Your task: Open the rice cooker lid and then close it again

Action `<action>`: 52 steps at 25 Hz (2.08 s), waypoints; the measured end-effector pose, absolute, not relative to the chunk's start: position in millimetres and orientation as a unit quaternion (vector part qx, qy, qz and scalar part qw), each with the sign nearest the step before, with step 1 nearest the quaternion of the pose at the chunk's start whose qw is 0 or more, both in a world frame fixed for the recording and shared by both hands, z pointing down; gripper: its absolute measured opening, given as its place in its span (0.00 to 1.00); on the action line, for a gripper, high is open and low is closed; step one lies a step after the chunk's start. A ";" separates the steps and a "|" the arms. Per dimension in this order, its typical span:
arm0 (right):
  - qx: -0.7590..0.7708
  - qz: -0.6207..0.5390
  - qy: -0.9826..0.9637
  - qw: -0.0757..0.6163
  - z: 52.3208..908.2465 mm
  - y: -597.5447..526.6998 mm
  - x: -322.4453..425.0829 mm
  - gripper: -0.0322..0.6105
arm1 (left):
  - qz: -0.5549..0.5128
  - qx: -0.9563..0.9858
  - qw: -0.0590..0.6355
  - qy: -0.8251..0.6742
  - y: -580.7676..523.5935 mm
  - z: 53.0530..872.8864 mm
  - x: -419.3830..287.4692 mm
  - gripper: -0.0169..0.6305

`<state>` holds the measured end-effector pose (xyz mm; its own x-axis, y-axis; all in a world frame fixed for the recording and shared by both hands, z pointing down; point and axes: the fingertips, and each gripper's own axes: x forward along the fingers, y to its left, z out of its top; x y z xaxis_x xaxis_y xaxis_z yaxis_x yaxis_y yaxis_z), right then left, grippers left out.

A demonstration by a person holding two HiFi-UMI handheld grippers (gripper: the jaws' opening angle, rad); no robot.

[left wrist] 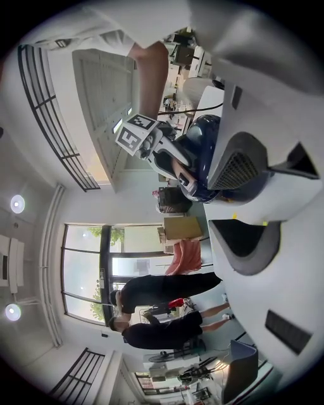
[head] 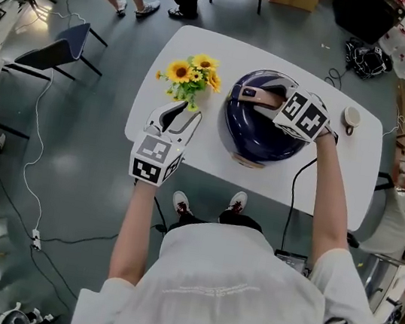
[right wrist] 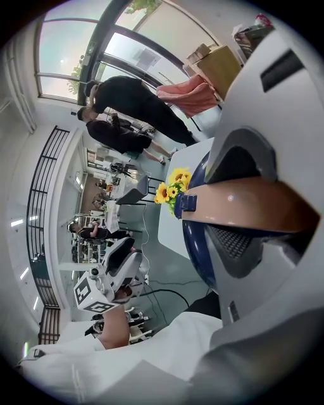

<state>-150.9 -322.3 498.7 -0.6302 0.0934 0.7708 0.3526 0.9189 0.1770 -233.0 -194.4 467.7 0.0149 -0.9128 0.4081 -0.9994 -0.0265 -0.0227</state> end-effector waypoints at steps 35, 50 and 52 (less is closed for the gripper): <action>-0.029 -0.058 -0.978 0.197 380.7 -376.6 -39.7 0.38 | 0.160 0.762 0.095 -0.620 -260.2 439.1 -161.3 0.27; 0.017 -0.057 -0.984 0.168 372.9 -389.3 4.5 0.38 | 0.164 0.774 0.092 -0.605 -269.2 441.5 -145.0 0.27; 0.028 -0.056 -0.984 0.165 372.8 -392.8 12.2 0.38 | 0.165 0.776 0.092 -0.602 -270.5 441.6 -140.9 0.27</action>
<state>12.2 -392.8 372.8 -0.9440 -0.0746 0.3213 -0.0374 0.9920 0.1203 -140.9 -270.5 441.6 0.2215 -0.9037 0.3664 -0.9642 -0.2591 -0.0563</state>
